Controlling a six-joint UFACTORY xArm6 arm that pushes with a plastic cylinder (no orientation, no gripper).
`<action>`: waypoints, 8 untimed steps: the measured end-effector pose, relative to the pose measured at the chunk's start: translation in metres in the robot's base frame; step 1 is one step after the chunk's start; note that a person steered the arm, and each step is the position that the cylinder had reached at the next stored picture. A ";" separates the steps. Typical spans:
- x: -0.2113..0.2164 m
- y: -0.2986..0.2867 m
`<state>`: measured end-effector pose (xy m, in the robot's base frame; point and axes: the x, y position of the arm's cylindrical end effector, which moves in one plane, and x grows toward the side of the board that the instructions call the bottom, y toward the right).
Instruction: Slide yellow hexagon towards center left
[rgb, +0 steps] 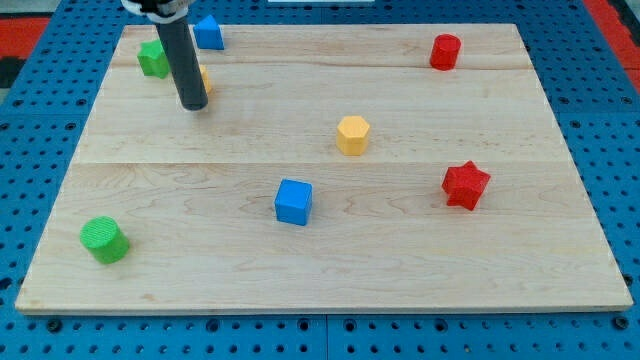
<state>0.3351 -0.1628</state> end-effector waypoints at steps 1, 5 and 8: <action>-0.033 -0.007; -0.042 0.058; 0.021 0.246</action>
<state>0.3563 0.0830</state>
